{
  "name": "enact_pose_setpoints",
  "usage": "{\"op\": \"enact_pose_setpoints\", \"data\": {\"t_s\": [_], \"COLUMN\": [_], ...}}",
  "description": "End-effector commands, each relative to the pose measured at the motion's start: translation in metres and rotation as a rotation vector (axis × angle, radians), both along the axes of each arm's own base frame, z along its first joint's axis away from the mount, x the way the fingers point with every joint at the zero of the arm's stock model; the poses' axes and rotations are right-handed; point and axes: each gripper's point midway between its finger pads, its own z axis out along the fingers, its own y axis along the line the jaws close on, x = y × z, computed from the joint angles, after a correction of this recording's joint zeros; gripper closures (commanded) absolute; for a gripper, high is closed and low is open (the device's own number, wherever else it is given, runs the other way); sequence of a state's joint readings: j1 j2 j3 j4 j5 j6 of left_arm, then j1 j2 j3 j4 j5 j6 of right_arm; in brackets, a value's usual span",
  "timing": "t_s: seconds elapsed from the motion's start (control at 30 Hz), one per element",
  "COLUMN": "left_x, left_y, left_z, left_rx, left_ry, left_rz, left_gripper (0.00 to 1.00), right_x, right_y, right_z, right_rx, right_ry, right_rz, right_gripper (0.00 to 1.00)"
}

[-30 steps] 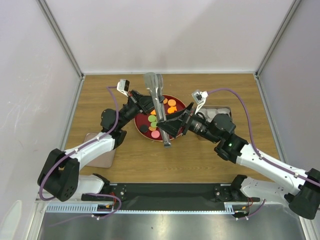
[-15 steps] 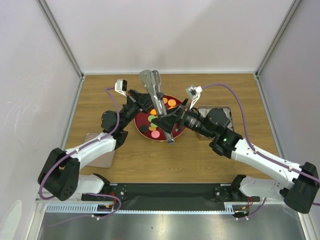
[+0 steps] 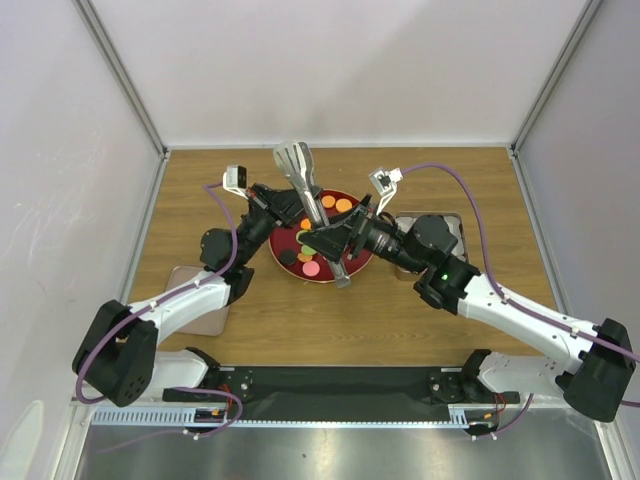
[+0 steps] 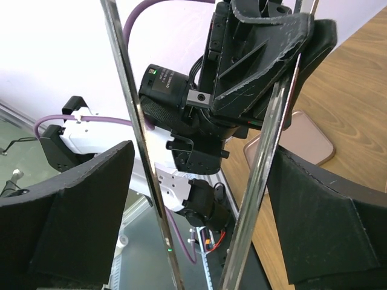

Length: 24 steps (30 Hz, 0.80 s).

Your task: Pack the cookies

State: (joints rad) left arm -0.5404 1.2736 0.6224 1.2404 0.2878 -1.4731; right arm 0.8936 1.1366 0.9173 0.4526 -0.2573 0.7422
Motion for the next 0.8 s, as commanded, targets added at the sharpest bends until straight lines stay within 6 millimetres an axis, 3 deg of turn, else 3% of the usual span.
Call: {"op": "enact_pose_setpoints", "data": {"t_s": [0.0,0.3,0.43,0.7,0.77], "left_x": [-0.0162,-0.0146,-0.0151,-0.0158,-0.0169], "left_y": [0.013,0.014,0.0143,0.0141,0.0147], "left_z": [0.0319,0.0299,0.029,0.0306,0.032], "left_rx": [-0.073,-0.095,-0.098,-0.11,-0.116], "left_ry": [-0.121,-0.121,-0.122,-0.133,-0.142], "left_rz": [0.035,0.034,0.032,0.028,0.028], "left_gripper": [1.0,1.0,1.0,1.0,0.96], "right_x": [-0.0103,-0.0122,-0.0119,-0.0123,-0.0113], "right_y": [-0.0004,-0.0012,-0.0005,-0.0013,-0.0007], "right_z": [0.0399,0.044,0.0431,0.0459,0.0446], "right_rx": [0.097,0.111,0.111,0.12,0.111], "right_ry": [-0.068,-0.074,-0.075,-0.081,-0.083], "right_rz": [0.028,0.026,0.027,0.024,0.021], "right_gripper": [0.09,0.17,0.25,0.27,0.28]}}
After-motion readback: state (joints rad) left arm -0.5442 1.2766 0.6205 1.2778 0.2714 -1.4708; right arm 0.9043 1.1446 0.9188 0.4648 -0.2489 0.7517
